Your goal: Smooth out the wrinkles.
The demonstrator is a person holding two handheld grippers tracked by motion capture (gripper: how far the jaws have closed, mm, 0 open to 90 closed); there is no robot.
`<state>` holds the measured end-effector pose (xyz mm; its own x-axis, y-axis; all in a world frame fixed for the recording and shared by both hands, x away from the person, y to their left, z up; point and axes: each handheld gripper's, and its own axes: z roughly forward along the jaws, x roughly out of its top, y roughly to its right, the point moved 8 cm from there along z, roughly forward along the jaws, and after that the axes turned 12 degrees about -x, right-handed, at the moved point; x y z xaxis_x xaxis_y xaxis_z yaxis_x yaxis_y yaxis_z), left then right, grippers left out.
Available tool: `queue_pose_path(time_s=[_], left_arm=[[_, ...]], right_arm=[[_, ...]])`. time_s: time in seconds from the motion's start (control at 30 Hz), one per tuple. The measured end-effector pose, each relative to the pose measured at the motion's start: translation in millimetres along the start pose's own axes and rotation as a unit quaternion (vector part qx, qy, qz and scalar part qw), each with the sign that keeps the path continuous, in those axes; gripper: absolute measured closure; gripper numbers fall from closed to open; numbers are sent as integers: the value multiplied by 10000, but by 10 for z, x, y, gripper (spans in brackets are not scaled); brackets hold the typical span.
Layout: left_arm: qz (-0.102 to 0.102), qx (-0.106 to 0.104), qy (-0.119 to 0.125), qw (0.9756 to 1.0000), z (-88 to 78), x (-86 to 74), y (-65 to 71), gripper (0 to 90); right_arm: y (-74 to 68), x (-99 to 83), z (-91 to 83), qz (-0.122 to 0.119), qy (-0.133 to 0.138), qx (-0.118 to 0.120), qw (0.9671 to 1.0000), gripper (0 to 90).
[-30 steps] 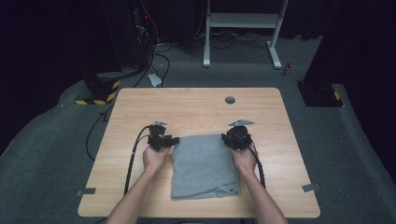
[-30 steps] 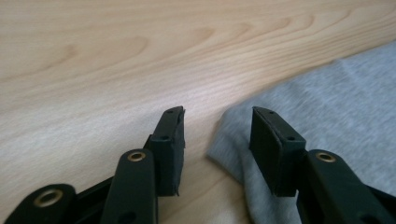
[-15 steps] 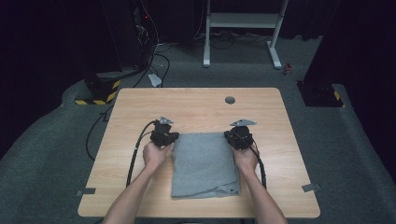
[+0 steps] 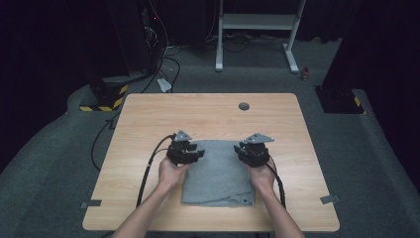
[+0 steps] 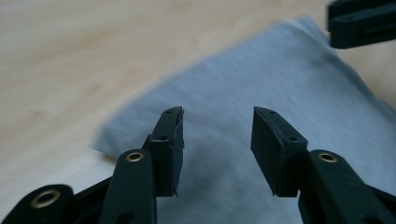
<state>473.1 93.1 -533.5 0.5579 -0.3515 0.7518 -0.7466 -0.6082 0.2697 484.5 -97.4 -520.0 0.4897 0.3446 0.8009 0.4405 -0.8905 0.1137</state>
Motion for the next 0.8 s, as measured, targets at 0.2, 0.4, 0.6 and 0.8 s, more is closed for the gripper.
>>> queue_pose_path(time_s=[0.2,0.4,0.6,0.8], left_arm=[[-311,-9,-178,9994,97,-225,-114,520],[-5,116,-79,9999,-67,-194,38,479],[114,32,-326,9994,-90,-420,261,458],[-45,36,-320,9995,-16,-479,207,463]], right_arm=[[13,-405,147,-2,-466,93,9989,689],[15,-321,-3,-29,-298,-24,9995,634],[-171,-460,-232,-92,-248,196,9995,592],[-253,-656,-190,-119,-485,186,9986,575]])
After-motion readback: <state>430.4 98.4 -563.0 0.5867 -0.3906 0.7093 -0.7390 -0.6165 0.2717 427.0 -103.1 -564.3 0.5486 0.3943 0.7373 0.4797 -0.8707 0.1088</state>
